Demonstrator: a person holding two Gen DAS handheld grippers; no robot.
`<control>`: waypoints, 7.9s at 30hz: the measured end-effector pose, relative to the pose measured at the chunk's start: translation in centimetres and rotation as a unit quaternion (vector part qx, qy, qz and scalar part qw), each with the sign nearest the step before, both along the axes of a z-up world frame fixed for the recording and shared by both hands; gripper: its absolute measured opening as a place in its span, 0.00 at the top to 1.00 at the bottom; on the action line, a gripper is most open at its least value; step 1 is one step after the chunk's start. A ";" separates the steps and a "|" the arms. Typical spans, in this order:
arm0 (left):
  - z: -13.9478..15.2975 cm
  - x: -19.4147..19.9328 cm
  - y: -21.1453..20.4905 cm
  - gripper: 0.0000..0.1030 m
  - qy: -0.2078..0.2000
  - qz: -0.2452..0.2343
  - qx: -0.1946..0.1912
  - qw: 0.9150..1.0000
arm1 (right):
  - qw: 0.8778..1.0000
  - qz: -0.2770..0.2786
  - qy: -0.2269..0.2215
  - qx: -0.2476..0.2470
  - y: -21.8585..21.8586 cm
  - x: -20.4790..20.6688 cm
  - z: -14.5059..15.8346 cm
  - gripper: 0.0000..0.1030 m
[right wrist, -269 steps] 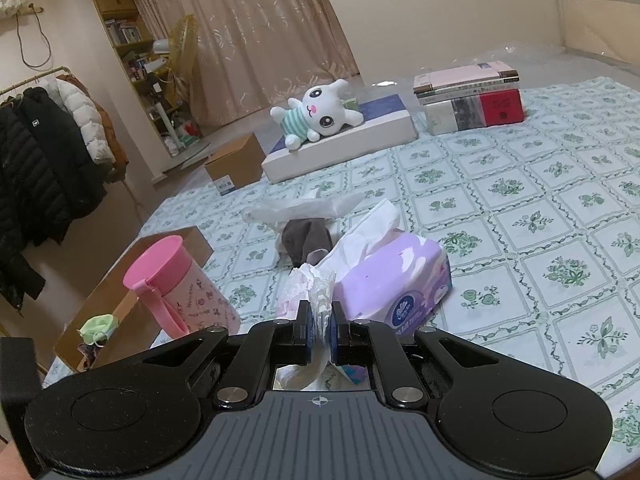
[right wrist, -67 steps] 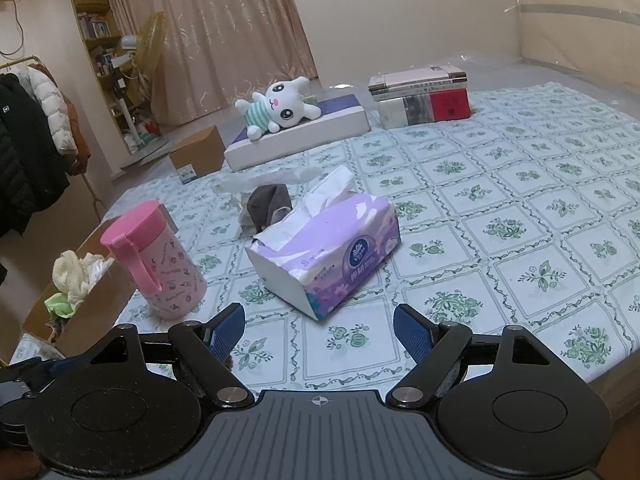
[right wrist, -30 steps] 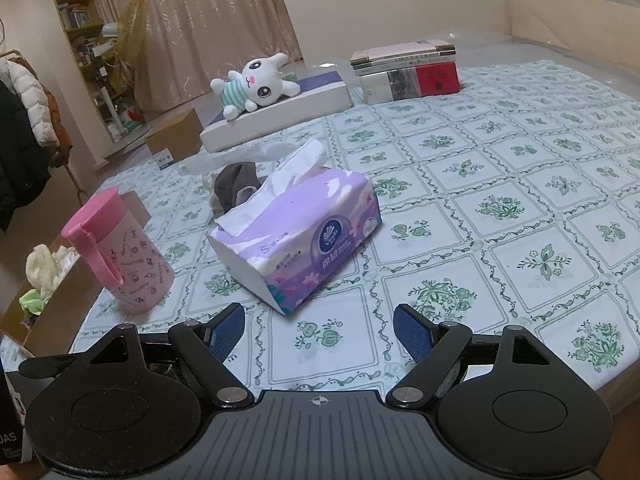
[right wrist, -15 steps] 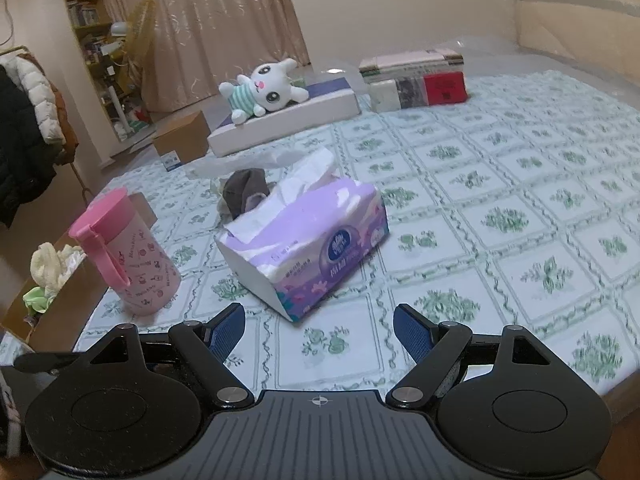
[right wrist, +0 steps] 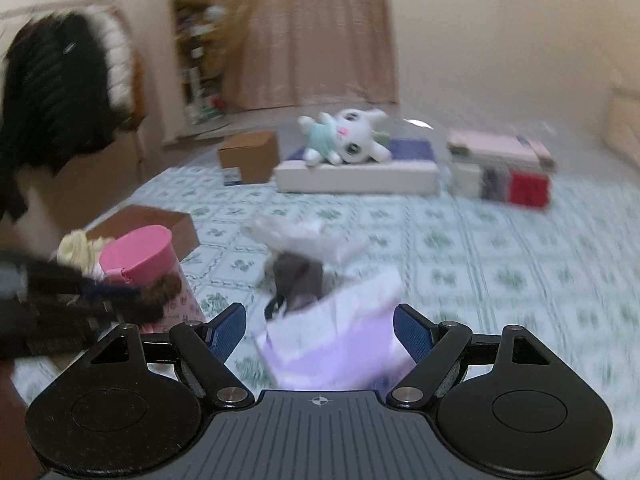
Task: Organize soft objects
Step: 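Grasp the brown hair tie with the left tool while the right tool grasps the clear plastic bag, then carry the hair tie and plastic bag over into the cardboard box, then open both tools to drop the hair tie and bag into the box, then withdraw both tools from the box toward the tissue pack and grey cloth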
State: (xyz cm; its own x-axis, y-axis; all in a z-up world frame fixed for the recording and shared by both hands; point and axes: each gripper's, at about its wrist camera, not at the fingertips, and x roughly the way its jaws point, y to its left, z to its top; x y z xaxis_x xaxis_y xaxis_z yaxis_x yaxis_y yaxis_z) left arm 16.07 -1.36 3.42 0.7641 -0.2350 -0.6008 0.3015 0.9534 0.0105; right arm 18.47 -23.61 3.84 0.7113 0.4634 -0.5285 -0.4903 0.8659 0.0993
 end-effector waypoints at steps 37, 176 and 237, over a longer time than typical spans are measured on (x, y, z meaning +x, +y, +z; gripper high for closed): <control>3.9 10.3 8.1 0.85 -0.014 0.030 0.003 0.999 | 0.992 0.100 0.024 -0.076 10.9 14.9 -0.7 0.99; 0.5 -13.8 18.7 0.11 0.020 0.281 -0.068 0.957 | 0.990 -0.031 0.046 0.127 12.6 -8.1 1.6 0.38; 3.2 -3.3 5.1 0.10 0.025 0.032 0.000 0.999 | 0.989 -0.104 0.089 0.063 -0.6 -2.7 -0.1 0.35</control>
